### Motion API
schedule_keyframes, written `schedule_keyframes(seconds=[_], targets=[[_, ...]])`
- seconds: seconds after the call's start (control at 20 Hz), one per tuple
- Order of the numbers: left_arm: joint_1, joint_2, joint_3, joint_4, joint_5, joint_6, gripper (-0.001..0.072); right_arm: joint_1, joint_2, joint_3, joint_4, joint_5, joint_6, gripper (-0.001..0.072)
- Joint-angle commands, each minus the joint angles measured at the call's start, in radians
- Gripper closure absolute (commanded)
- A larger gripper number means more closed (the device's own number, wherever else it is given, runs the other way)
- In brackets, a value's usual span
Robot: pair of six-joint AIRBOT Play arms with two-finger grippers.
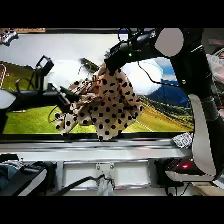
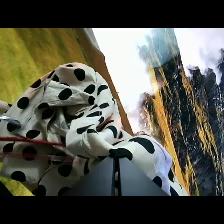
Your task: Fold the clothes and pants, and hang the long-sleeved shirts on hangers.
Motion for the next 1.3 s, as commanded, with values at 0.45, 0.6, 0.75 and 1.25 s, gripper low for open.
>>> schedule_keyframes(seconds=[0.45,0.6,0.75,1.25], targets=[[0.218,-0.529,0.0,-0.869,-0.558,0.46,0.0702,-0.001,-0.002,0.001,-0.077,-0.058,0.002,0.0694],[0.21,-0.615,0.0,-0.941,-0.556,0.505,0.07,0.0,-0.015,0.001,-0.1,-0.112,0.003,0.0694],[0.196,-0.676,0.0,-1.042,-0.556,0.562,0.07,0.0,-0.038,0.0,-0.097,-0.108,0.004,0.0694],[0.066,-0.8,0.003,-1.181,-0.556,0.737,0.07,0.001,-0.034,0.001,0.164,-0.046,0.004,0.0693]])
